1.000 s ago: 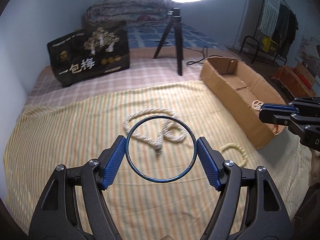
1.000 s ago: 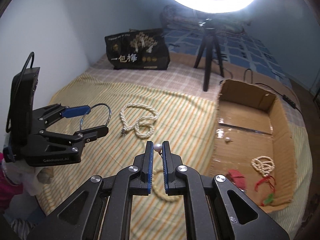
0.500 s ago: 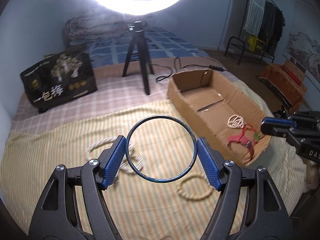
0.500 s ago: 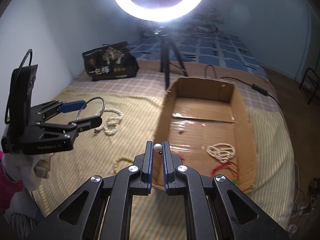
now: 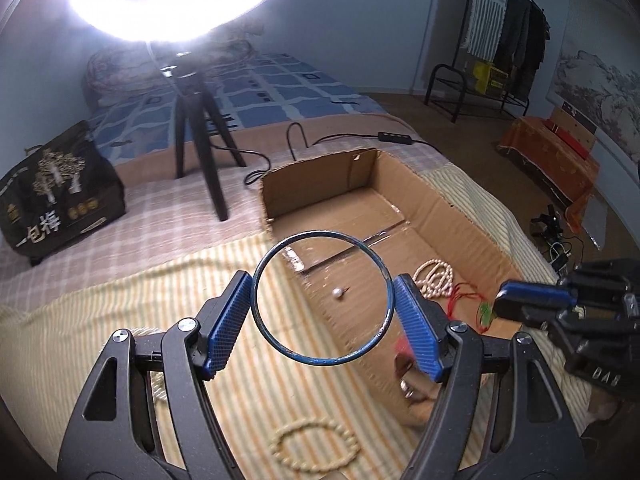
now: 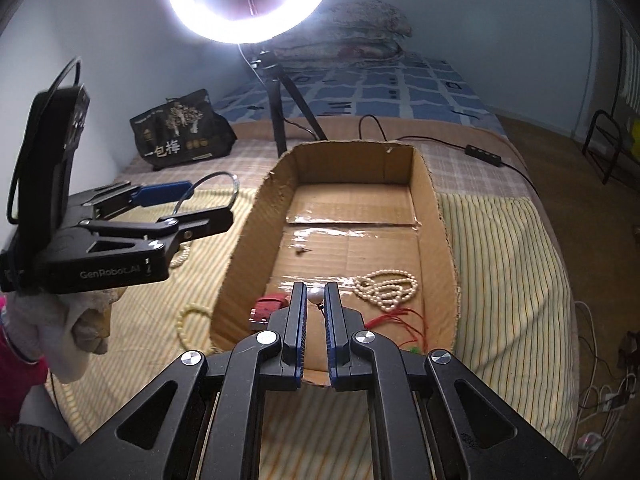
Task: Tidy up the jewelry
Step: 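Carry the bangle and the pearl earring with both tools over the cardboard box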
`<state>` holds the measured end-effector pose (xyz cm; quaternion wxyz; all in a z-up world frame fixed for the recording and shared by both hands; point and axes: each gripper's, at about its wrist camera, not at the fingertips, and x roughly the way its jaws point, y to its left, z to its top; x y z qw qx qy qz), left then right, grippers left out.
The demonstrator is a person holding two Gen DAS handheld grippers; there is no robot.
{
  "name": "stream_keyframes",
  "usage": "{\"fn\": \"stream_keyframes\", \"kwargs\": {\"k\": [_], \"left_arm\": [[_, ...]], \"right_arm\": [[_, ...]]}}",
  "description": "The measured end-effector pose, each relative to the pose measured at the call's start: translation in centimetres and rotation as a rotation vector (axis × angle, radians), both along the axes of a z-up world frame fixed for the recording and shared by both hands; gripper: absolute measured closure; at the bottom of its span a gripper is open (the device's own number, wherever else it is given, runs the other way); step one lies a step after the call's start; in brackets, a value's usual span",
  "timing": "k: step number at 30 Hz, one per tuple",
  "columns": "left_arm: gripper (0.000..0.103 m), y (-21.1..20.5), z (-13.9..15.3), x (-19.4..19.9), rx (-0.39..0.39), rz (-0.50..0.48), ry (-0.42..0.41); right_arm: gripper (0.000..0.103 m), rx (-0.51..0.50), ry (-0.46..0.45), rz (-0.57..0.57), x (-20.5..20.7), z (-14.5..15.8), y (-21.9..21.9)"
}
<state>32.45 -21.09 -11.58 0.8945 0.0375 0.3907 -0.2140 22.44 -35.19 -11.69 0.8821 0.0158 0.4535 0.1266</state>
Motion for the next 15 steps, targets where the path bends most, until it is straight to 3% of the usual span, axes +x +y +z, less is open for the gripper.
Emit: {"fn": "stream_keyframes", "kwargs": {"k": [15], "left_arm": [[0.029, -3.1, -1.9, 1.9, 0.026, -0.019, 0.027]], "right_arm": [[0.096, -0.003, 0.011, -0.009, 0.8, -1.6, -1.3]]}}
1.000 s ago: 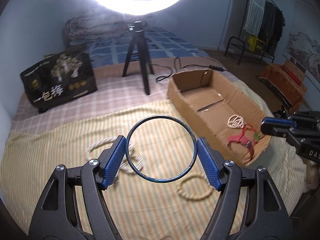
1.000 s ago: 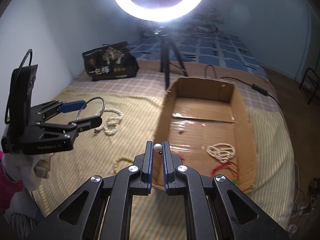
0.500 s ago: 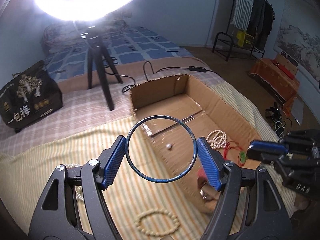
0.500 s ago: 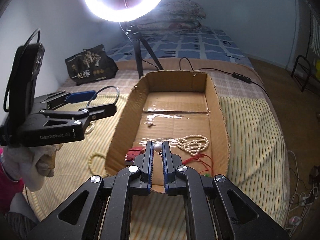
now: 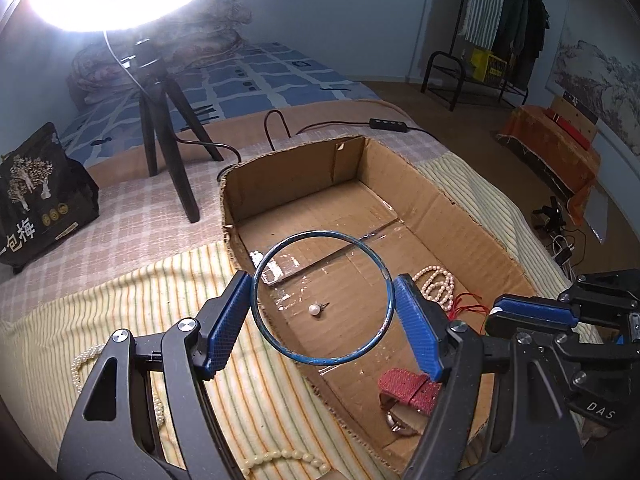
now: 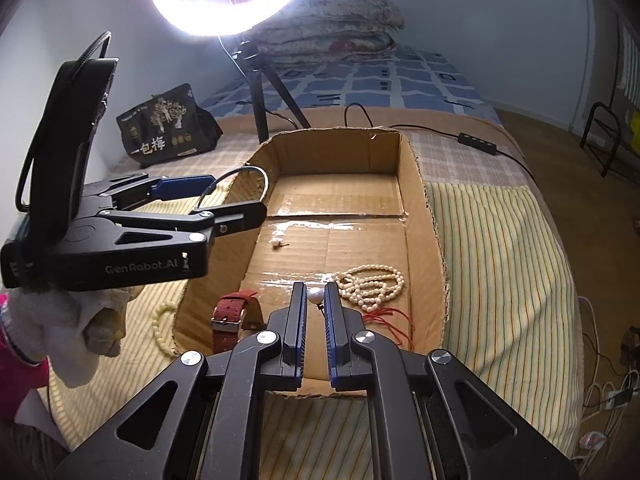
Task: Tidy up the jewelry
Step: 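Carry the bangle and the pearl earring with both tools over the cardboard box, then open the left tool dropping the bangle while the right tool releases the earring into the box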
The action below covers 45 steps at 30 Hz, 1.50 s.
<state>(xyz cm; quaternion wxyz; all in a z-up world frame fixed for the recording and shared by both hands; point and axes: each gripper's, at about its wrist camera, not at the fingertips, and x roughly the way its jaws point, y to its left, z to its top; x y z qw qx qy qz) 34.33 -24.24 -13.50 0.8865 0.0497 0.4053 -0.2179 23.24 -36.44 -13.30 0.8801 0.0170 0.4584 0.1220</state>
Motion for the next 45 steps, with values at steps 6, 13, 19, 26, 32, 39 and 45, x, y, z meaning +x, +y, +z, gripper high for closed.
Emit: {"fn": "stream_keyframes", "kwargs": {"k": [6, 13, 19, 26, 32, 39, 45], "left_arm": [[0.029, -0.5, -0.2, 0.1, 0.002, -0.004, 0.007], [0.029, -0.5, -0.2, 0.2, 0.006, -0.004, 0.01], [0.028, -0.6, -0.2, 0.2, 0.01, -0.001, 0.016], [0.024, -0.3, 0.1, 0.1, 0.004, 0.002, 0.015], [0.022, -0.1, 0.4, -0.3, 0.004, -0.004, 0.011], [0.022, 0.6, 1.3, -0.7, -0.005, 0.003, 0.001], [0.022, 1.2, 2.3, -1.4, -0.012, 0.005, -0.018]], "right_arm": [[0.096, -0.004, 0.005, 0.008, 0.1, -0.2, 0.1], [0.096, -0.007, 0.005, 0.006, 0.0, -0.3, 0.2], [0.096, -0.026, 0.008, 0.014, 0.1, -0.5, 0.4], [0.059, -0.045, -0.012, 0.022, -0.2, -0.1, 0.8], [0.046, -0.074, -0.012, 0.013, -0.4, 0.1, 1.3], [0.044, -0.095, -0.024, 0.001, -0.9, 0.8, 1.8], [0.037, -0.132, -0.04, -0.014, -1.5, 1.7, 2.4]]}}
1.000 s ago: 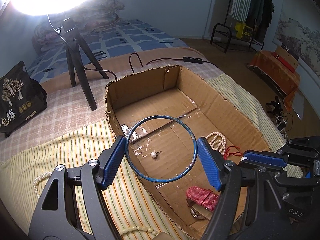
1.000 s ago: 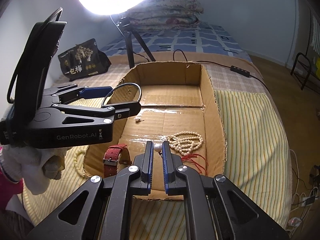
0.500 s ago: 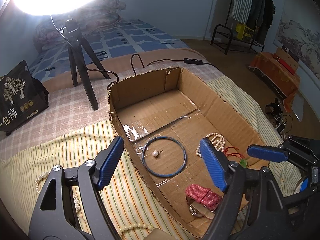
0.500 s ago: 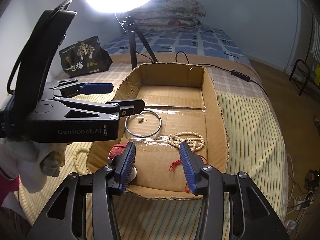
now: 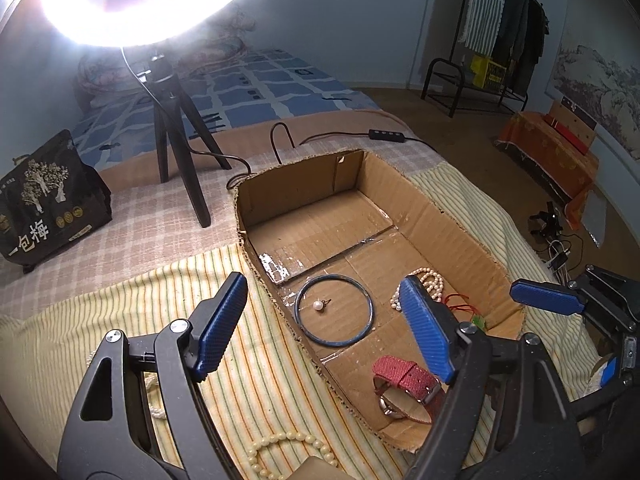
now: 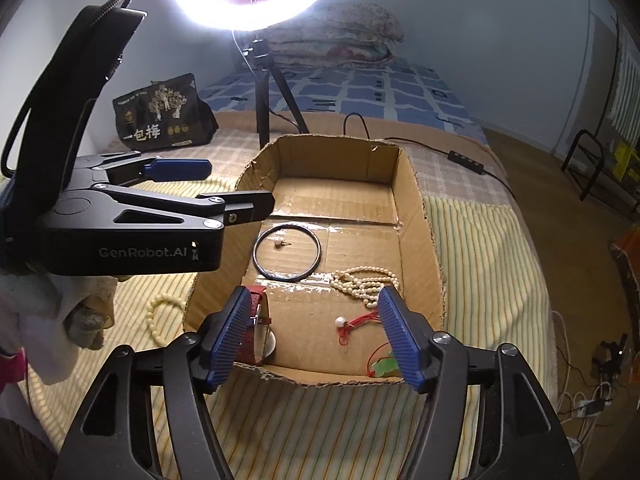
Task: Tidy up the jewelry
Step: 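Open the left tool dropping the bangle while the right tool releases the earring into the box, then move both open tools back toward the pearl necklace and bead bracelet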
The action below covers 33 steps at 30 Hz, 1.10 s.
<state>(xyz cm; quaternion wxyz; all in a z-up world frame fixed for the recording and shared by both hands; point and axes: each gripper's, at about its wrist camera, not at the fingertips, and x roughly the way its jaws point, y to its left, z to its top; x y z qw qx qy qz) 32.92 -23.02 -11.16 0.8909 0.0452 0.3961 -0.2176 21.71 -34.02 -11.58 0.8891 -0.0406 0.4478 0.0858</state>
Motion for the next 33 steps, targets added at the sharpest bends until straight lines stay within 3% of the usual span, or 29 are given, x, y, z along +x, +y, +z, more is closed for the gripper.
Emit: {"fn": "stream_keyframes", "kwargs": {"k": [17, 33], "left_arm": [[0.022, 4.8, 2.8, -1.9, -0.038, 0.037, -0.056], [0.022, 10.6, 3.2, -2.9, -0.031, 0.069, -0.069]], "right_arm": [[0.03, -0.097, -0.051, 0.032, -2.2, 2.3, 4.0], [0.028, -0.052, -0.053, 0.071, -3.7, 2.9, 7.0]]}}
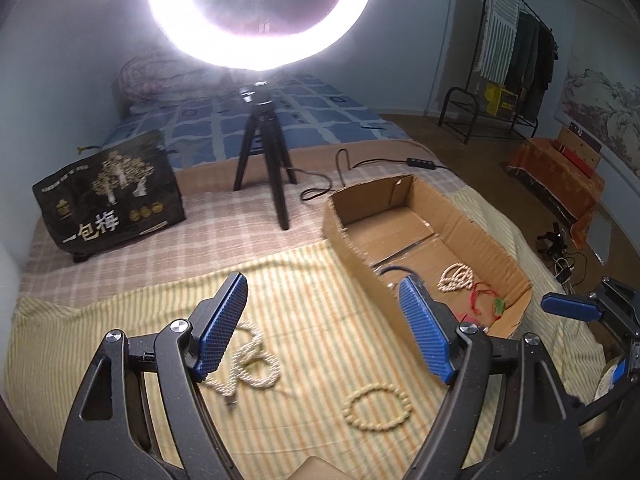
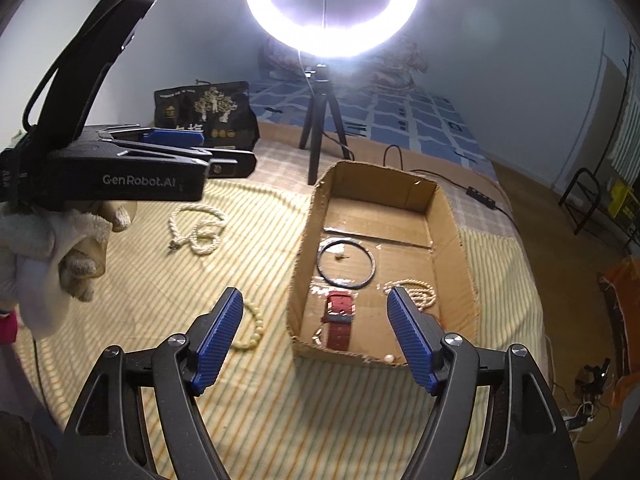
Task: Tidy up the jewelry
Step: 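Move both open tools back toward the pearl necklace and bead bracelet, then grasp the pearl necklace with the left tool while the right tool grasps the cream bead bracelet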
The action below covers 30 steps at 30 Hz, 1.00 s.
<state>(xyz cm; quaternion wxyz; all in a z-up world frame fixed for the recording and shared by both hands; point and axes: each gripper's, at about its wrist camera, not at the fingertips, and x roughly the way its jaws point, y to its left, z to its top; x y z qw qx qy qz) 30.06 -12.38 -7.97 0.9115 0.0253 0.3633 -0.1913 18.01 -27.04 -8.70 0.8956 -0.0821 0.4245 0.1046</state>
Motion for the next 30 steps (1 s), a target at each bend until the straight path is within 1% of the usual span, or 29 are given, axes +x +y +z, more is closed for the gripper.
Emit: {"fn": "stream_keyframes", "kwargs": {"k": [5, 10, 13, 16, 19, 24, 30], "left_arm": [[0.022, 2.9, -1.0, 0.0, 0.011, 0.028, 0.026], [0.022, 6.4, -2.4, -0.1, 0.012, 0.069, 0.059], [0.022, 8.3, -3.5, -0.2, 0.021, 0.099, 0.085], [0.022, 9.9, -4.4, -0.4, 0.012, 0.121, 0.109], [0.022, 10.8, -5.2, -0.4, 0.006, 0.133, 0.132], [0.022, 11.4, -6.9, -0.2, -0.039, 0.139, 0.203], [0.022, 10.9, -8.7, 0.3, -0.045, 0.137, 0.258]], "right_arm": [[0.026, 0.035, 0.025, 0.013, -0.6, -0.9, 0.7], [0.025, 0.091, 0.067, 0.034, -1.3, -2.2, 1.1], [0.025, 0.099, 0.091, 0.045, -1.7, -3.1, 1.5], [0.025, 0.105, 0.114, 0.057, -2.0, -3.9, 2.0], [0.025, 0.108, 0.136, 0.077, -2.1, -4.8, 2.7], [0.025, 0.13, 0.164, 0.118, -2.1, -5.8, 4.0], [0.025, 0.113, 0.201, 0.131, -1.2, -7.3, 5.6]]}}
